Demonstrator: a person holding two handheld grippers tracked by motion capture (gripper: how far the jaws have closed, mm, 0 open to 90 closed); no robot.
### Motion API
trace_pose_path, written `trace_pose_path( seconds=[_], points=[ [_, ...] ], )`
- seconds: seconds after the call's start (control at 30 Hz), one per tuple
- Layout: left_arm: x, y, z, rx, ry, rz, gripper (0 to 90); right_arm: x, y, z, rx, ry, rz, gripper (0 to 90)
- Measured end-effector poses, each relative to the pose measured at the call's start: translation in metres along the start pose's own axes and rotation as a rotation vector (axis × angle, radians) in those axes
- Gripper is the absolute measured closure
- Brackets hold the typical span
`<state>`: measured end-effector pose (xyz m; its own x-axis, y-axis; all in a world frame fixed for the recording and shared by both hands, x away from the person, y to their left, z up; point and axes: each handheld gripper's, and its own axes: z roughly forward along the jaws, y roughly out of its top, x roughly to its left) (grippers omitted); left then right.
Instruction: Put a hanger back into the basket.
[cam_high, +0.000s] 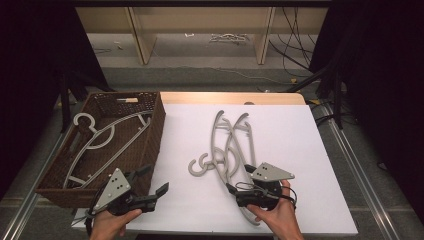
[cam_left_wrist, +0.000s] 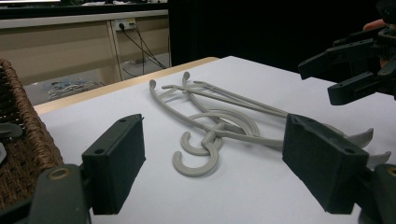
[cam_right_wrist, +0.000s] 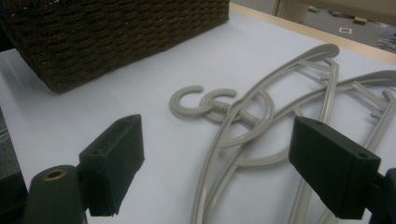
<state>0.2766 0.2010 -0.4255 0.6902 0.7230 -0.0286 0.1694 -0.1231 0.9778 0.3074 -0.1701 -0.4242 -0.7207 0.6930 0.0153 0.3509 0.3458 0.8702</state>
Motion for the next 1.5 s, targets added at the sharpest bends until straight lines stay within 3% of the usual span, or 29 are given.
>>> trace_pose_path(
  seconds=[0.2, 0.37, 0.43, 0.53, 0.57, 0.63, 0.67, 0.8, 0.9, 1.2, 1.5],
  points=[
    [0.0, -0.001, 0.0, 0.001, 0.0, 0.014, 21.1, 0.002, 0.005, 0.011, 0.059, -0.008, -0.027, 18.9],
    [-0.001, -0.001, -0.001, 0.006, -0.008, 0.013, 20.9, -0.004, 0.011, 0.029, 0.174, -0.011, -0.057, 19.3],
    [-0.001, -0.001, -0.001, 0.006, -0.013, 0.015, 20.9, -0.004, 0.013, 0.036, 0.222, -0.026, -0.036, 19.7],
    [-0.001, -0.002, -0.002, 0.006, -0.014, 0.018, 21.4, -0.007, 0.014, 0.048, 0.291, -0.029, -0.042, 19.7],
    [0.002, -0.001, -0.001, -0.006, -0.022, 0.063, 21.4, -0.007, 0.014, 0.053, 0.307, -0.044, -0.036, 19.5],
    [0.001, -0.001, -0.001, -0.002, -0.024, 0.063, 21.4, -0.008, 0.013, 0.061, 0.366, -0.03, -0.054, 20.0],
    [0.001, -0.001, -0.001, -0.002, -0.024, 0.061, 21.4, -0.006, 0.012, 0.066, 0.37, -0.038, -0.059, 23.3],
    [0.001, -0.001, -0.001, 0.001, -0.025, 0.061, 21.4, -0.003, 0.013, 0.076, 0.43, 0.016, -0.123, 33.6],
    [0.002, -0.001, -0.001, -0.001, -0.028, 0.062, 21.6, -0.002, 0.014, 0.081, 0.479, 0.021, -0.09, 38.4],
    [0.002, -0.001, -0.001, 0.003, -0.033, 0.068, 22.5, -0.001, 0.013, 0.091, 0.512, 0.052, -0.072, 52.1],
    [0.002, -0.002, -0.001, 0.005, -0.035, 0.067, 23.0, 0.002, 0.013, 0.102, 0.544, 0.027, -0.016, 53.8]
  ],
)
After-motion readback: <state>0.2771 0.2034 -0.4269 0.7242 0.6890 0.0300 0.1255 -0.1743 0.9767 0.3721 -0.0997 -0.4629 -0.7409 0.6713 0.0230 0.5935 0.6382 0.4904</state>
